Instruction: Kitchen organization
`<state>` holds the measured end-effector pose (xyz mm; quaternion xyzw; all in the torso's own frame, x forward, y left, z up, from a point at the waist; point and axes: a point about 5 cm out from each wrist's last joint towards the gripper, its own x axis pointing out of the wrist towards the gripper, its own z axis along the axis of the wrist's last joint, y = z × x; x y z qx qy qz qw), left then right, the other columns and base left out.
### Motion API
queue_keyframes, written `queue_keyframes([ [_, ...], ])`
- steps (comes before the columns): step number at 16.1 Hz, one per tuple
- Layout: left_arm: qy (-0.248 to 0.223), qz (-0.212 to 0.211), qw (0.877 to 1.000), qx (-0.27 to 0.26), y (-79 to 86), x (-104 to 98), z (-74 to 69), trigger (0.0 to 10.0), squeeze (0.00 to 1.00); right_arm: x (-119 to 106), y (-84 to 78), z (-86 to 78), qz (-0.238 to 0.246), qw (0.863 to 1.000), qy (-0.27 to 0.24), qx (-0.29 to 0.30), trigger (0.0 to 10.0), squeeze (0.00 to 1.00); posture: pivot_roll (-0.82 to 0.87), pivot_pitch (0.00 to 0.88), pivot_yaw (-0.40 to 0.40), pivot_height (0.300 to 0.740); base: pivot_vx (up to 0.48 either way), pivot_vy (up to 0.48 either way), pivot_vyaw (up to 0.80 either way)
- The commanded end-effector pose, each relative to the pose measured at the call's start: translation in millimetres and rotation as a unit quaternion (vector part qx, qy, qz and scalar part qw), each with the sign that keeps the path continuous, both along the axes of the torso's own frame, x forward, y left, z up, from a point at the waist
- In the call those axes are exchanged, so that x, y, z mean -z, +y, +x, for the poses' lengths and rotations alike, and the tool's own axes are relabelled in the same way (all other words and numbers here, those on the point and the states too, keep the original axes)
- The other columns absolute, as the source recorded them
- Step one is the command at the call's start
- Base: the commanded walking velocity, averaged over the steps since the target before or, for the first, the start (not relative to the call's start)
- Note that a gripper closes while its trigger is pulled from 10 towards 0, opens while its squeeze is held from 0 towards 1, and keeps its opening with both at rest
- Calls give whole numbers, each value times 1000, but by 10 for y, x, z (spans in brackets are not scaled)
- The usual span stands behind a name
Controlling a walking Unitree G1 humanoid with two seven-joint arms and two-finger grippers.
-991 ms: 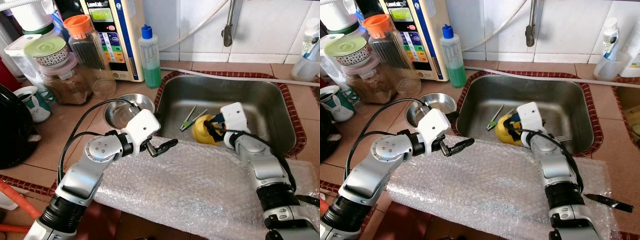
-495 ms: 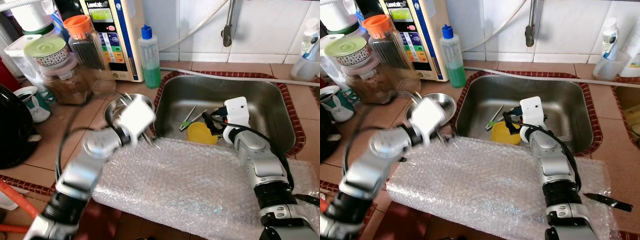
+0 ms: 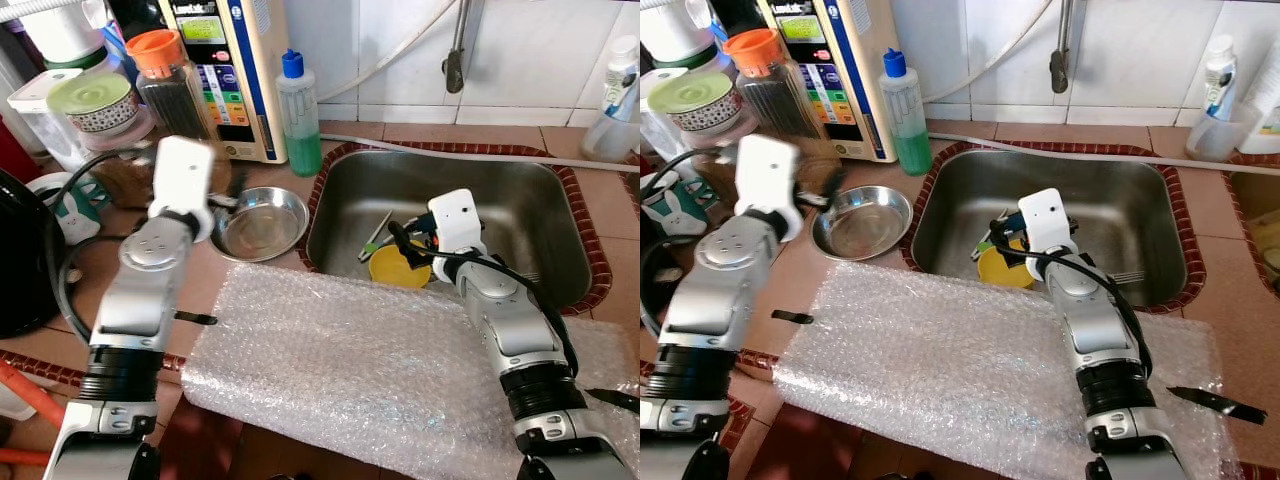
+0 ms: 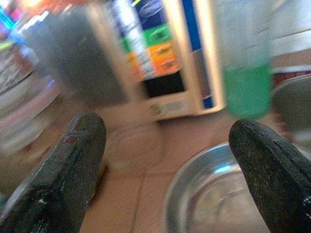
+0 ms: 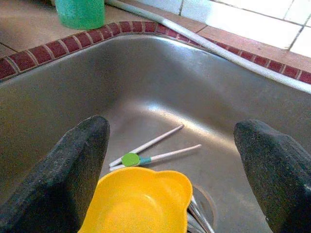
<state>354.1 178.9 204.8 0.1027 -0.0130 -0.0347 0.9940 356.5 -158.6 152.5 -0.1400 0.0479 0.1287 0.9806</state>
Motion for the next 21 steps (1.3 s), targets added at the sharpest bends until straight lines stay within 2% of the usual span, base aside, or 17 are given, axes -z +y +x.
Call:
queue_keyframes([
  [1,15,3,1000,-22,86,36,7,10000,0,-29,74,-12,-3,1000,-8,-17,10000,1000,-207,99,165,740,0,0,0],
  [3,56,2,998,-20,93,168,-2,10000,0,-25,104,-25,1,1000,-3,-31,10000,1000,-207,98,166,740,0,0,0],
  [4,73,2,997,-18,87,225,-7,10000,0,-33,170,-57,12,998,1,-63,10000,937,-207,98,166,740,0,0,0],
  [5,87,-4,996,-15,81,271,-15,10000,0,-66,259,-106,18,994,-4,-105,10000,588,-207,98,166,740,0,0,0],
  [6,103,0,995,-8,73,324,-26,10000,0,-106,327,-152,15,991,-10,-134,10000,114,-209,97,166,740,0,0,0],
  [7,107,1,994,-7,73,335,-28,10000,0,-119,337,-157,14,990,-12,-137,10000,0,-209,96,165,740,0,0,0],
  [11,127,-12,992,-5,80,388,-38,10000,0,-275,431,-218,23,982,-34,-184,10000,0,-210,94,163,740,0,0,0],
  [17,180,-27,983,36,-2,537,-110,10000,0,-395,585,-380,43,963,-21,-266,10000,0,-210,91,163,740,0,0,0],
  [18,186,-34,981,40,-13,555,-119,8941,0,-393,602,-393,43,961,-18,-273,10000,0,-210,91,162,740,0,0,0],
  [19,193,-41,979,50,-35,579,-135,4706,0,-376,612,-404,37,960,-16,-276,10000,0,-210,92,162,740,0,0,0],
  [20,195,-49,978,52,-44,588,-143,2784,0,-353,617,-414,30,960,-12,-277,10000,0,-210,92,162,740,0,0,0],
  [21,197,-54,977,54,-47,592,-147,0,0,-337,622,-426,23,960,-10,-279,10000,0,-210,92,162,740,0,0,0],
])
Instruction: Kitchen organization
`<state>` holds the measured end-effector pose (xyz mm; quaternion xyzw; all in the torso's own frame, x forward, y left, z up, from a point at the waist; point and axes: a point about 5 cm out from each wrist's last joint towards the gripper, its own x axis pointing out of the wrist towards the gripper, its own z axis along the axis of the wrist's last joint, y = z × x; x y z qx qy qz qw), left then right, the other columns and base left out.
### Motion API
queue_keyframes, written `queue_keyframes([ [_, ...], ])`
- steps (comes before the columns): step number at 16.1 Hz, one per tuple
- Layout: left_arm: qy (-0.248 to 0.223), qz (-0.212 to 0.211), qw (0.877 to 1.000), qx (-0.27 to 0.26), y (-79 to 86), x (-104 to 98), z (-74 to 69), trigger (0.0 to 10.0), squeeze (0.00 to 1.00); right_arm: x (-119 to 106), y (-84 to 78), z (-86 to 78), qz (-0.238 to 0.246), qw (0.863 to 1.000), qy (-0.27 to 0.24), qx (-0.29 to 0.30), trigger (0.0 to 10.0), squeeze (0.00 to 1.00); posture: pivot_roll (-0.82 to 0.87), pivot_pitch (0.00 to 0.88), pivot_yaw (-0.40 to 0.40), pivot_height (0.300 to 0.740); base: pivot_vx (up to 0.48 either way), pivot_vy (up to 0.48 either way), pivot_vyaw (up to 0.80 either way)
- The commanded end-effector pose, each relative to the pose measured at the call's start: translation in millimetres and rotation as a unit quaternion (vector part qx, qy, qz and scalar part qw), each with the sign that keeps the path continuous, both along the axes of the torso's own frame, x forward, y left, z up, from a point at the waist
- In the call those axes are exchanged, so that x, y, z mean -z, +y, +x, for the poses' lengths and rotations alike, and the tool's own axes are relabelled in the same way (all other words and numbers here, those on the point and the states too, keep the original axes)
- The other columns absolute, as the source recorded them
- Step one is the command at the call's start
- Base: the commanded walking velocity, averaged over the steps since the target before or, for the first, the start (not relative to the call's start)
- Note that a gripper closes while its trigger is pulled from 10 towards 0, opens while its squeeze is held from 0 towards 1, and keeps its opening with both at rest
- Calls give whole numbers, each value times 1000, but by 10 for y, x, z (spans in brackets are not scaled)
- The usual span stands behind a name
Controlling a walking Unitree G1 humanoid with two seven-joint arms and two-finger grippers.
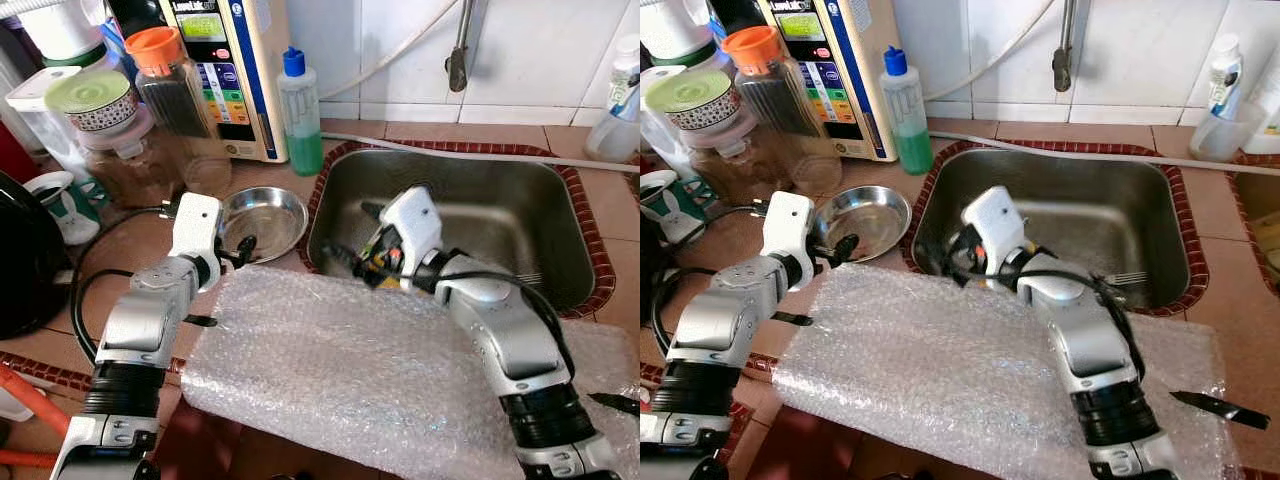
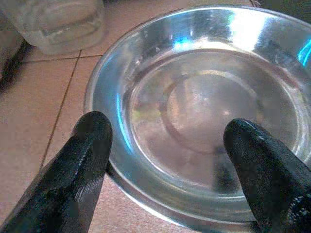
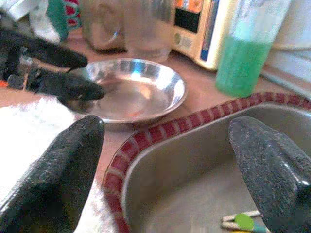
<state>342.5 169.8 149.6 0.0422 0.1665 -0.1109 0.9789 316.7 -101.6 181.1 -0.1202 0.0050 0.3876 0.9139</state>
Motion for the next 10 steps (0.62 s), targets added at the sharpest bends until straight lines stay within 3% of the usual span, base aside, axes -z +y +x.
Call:
queue_keyframes([
  [1,13,-9,1000,-5,43,42,-36,0,0,-48,58,-43,-3,1000,-7,-14,10000,0,-210,93,160,740,0,0,0],
  [10,20,-49,999,-12,27,67,-60,0,0,-13,91,-87,-13,1000,0,-26,10000,0,-209,99,156,740,0,0,0],
])
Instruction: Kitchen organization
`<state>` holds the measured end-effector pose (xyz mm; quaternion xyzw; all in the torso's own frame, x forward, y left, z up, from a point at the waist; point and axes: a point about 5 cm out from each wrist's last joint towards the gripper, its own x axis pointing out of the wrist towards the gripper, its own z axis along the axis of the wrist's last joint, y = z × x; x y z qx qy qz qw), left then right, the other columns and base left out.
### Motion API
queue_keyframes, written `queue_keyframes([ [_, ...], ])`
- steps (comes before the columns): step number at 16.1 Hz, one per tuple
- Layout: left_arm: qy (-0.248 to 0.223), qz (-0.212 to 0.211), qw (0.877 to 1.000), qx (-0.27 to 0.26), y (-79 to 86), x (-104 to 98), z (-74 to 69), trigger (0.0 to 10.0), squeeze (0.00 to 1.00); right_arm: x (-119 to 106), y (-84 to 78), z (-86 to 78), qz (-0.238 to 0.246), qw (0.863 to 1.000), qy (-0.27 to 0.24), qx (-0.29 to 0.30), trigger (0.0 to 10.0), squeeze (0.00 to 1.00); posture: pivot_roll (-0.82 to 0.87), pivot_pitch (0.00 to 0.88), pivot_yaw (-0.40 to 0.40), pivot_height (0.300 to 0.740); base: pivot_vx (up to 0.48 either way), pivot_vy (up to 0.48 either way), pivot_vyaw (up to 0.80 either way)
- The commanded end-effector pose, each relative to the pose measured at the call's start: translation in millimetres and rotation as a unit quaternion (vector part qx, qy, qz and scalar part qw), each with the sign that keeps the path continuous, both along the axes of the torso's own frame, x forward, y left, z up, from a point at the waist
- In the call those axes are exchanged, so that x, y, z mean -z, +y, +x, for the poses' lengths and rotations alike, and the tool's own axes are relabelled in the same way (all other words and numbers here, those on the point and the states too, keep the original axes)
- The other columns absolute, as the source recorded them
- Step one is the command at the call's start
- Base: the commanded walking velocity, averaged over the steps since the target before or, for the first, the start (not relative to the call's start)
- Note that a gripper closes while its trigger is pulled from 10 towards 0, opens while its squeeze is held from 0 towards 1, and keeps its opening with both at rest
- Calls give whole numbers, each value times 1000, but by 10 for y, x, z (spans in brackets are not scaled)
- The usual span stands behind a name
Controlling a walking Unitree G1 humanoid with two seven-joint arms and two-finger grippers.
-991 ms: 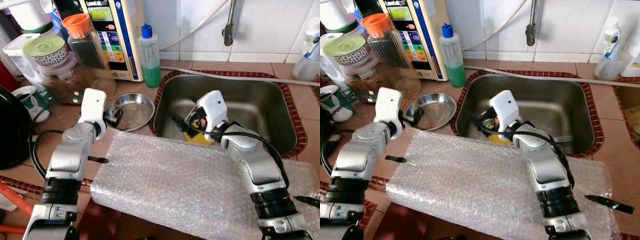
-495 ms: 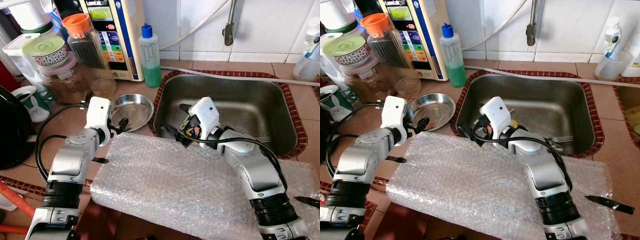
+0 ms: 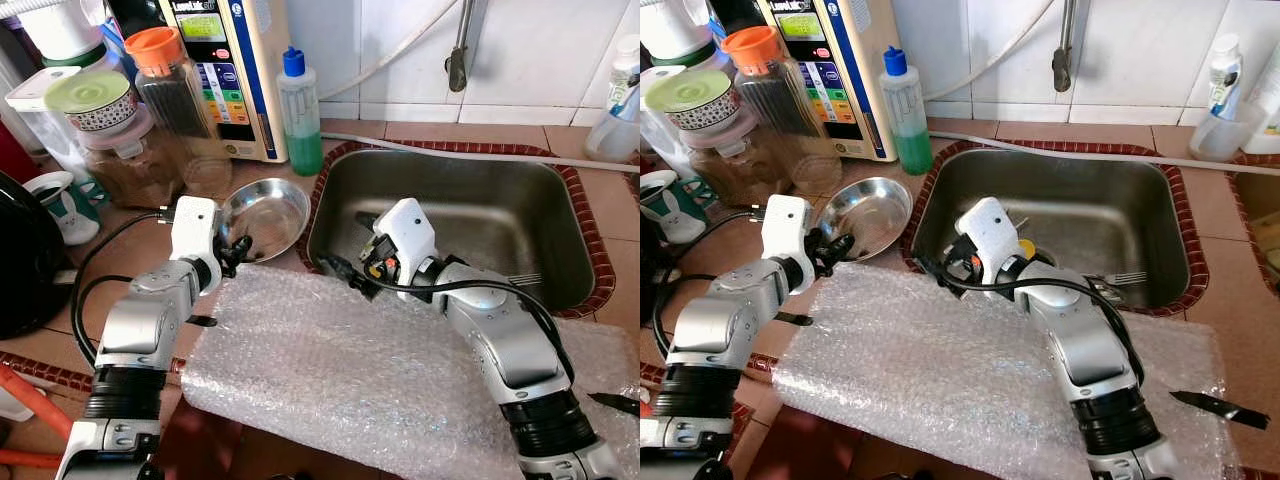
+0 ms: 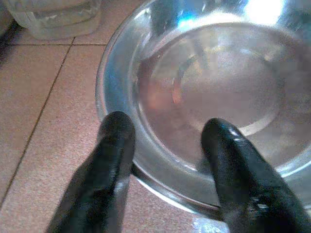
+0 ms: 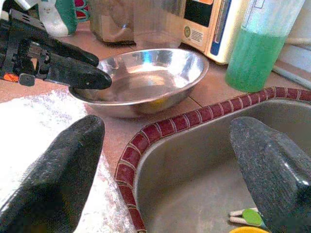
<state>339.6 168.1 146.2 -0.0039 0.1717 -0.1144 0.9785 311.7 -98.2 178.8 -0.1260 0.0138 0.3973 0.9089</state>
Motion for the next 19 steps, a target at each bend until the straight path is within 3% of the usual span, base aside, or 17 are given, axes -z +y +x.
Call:
queue_keyframes([
  [1,10,-5,1000,-8,43,34,-32,0,0,-37,57,-38,-4,1000,-6,-17,10000,0,-209,99,156,740,0,0,0],
  [9,-1,-20,999,-27,94,-18,-1,0,0,-32,35,-25,-19,1000,-12,-14,10000,0,-215,97,150,740,0,0,0],
  [19,-31,-36,994,-103,302,-147,82,0,0,-29,13,-2,-25,999,-17,-9,10000,0,-217,94,145,740,0,0,0],
])
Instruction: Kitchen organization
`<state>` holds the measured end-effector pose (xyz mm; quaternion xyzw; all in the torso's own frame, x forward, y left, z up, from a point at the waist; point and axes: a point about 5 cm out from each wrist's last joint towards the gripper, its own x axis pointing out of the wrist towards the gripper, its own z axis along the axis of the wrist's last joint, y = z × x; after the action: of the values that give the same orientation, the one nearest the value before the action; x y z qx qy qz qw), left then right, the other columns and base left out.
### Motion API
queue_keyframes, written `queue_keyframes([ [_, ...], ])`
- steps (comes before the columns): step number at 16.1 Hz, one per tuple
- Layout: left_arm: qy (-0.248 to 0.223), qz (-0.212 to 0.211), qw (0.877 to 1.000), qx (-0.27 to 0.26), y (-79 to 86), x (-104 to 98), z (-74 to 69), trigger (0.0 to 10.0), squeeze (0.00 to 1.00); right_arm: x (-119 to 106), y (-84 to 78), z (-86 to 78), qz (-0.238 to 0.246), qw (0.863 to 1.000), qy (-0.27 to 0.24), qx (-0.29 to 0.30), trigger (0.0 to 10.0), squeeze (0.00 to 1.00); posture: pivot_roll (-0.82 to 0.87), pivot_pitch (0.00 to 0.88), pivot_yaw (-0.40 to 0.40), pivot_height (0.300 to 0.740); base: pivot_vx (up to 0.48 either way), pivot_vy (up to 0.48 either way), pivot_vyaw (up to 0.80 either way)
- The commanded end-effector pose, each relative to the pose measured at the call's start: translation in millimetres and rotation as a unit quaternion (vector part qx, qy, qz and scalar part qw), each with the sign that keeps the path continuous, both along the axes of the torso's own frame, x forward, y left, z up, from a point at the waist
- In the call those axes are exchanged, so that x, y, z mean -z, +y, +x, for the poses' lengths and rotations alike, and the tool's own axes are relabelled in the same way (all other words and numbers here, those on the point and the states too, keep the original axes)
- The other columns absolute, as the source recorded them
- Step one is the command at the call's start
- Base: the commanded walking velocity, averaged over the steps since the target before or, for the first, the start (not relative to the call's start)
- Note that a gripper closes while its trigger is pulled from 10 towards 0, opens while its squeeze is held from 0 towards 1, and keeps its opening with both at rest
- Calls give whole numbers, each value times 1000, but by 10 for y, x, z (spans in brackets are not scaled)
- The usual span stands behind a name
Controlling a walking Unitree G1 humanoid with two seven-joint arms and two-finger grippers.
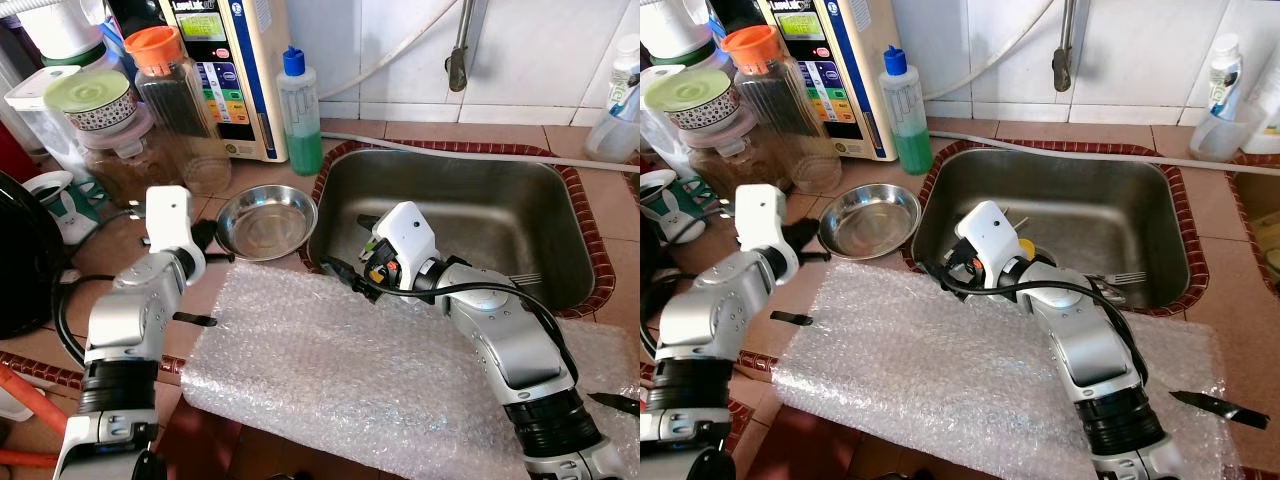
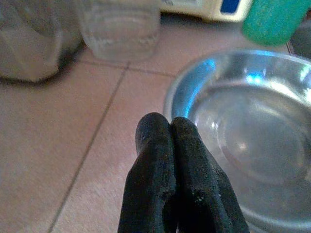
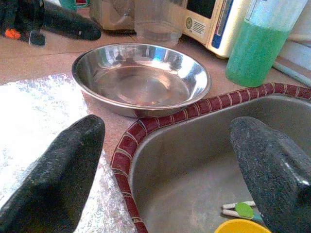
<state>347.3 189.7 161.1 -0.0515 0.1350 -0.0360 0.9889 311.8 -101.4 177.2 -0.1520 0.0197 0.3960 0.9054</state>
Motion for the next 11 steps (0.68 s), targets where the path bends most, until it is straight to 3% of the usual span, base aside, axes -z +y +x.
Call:
queue_keyframes([
  [1,7,-15,1000,-4,54,15,-5,0,0,-39,44,-3,-2,1000,-13,-10,10000,0,-217,94,145,740,0,0,0],
  [2,6,-16,1000,-4,49,11,-7,2000,1000,-31,43,-2,-3,1000,-12,-10,10000,0,-217,94,145,740,0,0,0],
  [3,0,-33,999,-1,35,-9,-5,4196,1000,-24,43,-2,-6,1000,-13,-10,10000,0,-215,94,145,740,0,0,0],
  [4,-4,-45,999,2,23,-24,-4,4196,1000,-21,43,-2,-7,1000,-13,-10,10000,0,-215,94,145,740,0,0,0],
  [5,-10,-50,999,13,-12,-53,-3,10000,1000,-21,45,-3,-7,1000,-14,-10,10000,0,-216,93,145,740,0,0,0],
  [11,31,-70,997,7,-25,59,-42,10000,1000,-11,59,-14,-14,1000,-17,-16,10000,0,-215,91,143,740,0,0,0],
])
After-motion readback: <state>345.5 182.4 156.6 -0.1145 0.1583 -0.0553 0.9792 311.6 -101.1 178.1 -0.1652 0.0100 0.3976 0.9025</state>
